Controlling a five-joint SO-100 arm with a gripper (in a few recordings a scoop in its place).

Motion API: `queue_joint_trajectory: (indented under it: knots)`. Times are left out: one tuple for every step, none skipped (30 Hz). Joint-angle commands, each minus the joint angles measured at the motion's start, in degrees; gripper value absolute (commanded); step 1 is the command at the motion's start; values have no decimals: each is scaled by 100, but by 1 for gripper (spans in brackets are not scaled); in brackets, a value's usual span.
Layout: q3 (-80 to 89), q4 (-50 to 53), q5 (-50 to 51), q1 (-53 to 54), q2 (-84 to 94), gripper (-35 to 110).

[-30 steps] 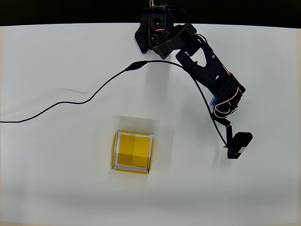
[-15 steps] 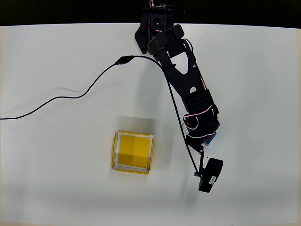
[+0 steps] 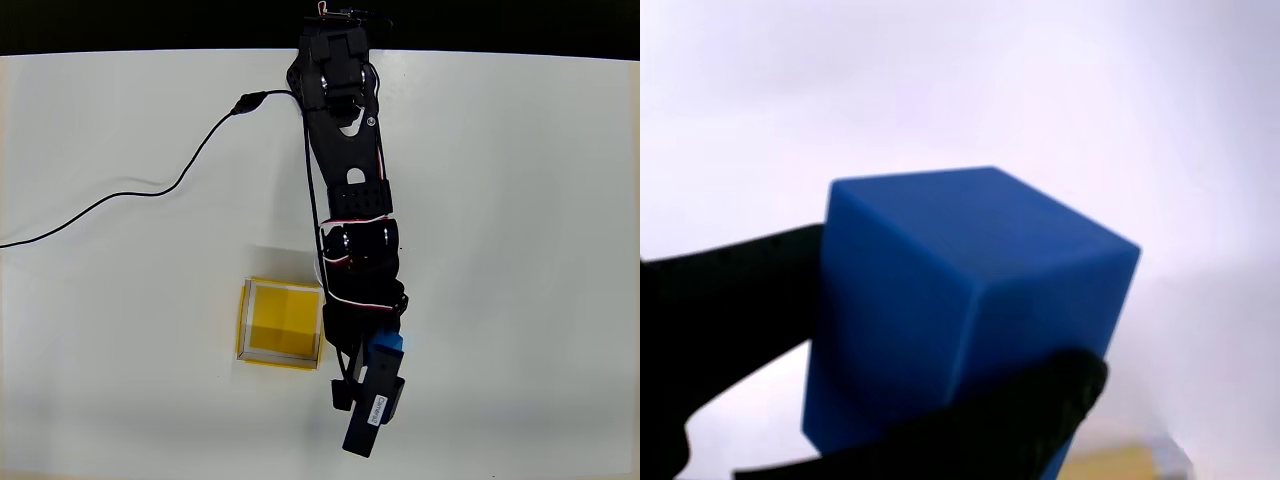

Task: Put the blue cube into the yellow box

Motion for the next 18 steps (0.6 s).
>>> queue_joint_trajectory:
  knots:
    - [-53,-308,-202,545,923,15]
    - [-35,-334,-193,677,905,15]
    - [-9,-334,-193,809,888,15]
    - [35,-378,-193,940,861,15]
    - [105,-439,-193,1063,835,15]
    - [185,-519,-220,1178,809,15]
    - [272,-606,-237,1292,782,15]
    - [316,-650,-237,1389,756,15]
    - [369,-659,-246,1485,721,15]
    - [413,-677,-246,1564,694,15]
    - [439,-686,-246,1626,650,15]
    - [475,-694,-255,1688,606,15]
    - [510,-738,-255,1740,562,15]
    - [527,-765,-237,1784,519,15]
    - [545,-765,-220,1811,466,15]
    - [580,-765,-176,1837,431,15]
    - [615,-765,-123,1863,387,15]
    - [668,-765,-88,1881,352,15]
